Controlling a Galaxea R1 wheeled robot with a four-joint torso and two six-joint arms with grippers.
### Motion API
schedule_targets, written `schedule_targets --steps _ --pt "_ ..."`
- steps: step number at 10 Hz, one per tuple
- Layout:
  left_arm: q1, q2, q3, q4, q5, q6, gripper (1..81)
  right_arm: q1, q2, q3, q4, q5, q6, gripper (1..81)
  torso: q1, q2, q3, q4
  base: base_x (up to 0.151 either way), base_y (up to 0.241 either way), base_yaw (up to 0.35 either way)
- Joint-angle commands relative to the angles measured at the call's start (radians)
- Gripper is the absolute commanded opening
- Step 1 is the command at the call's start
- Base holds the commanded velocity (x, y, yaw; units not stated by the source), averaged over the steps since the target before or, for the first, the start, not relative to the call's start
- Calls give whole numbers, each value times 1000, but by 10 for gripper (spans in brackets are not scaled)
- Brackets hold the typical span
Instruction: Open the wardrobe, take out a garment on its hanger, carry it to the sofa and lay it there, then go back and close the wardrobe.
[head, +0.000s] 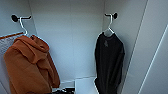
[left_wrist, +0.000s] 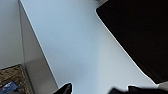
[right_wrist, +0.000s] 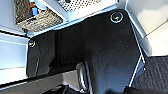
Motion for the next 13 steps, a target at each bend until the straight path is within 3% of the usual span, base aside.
schedule_targets --steps 1,6,10,13 --pt "-277 34 21 -14 116 -76 811 52 -3 2 3 -53 2 811 0 0 0 0 0 0 0" --pt "-533 59 117 -13 167 -248 811 55 -3 -8 4 -53 3 811 1 1 -1 0 0 0 0" --pt "-724 145 105 -22 179 -390 811 65 7 -8 3 -58 3 811 1 1 -1 0 0 0 0" --pt "-845 169 107 -128 165 -493 811 67 10 -8 3 -61 3 811 1 2 -1 0 0 0 0"
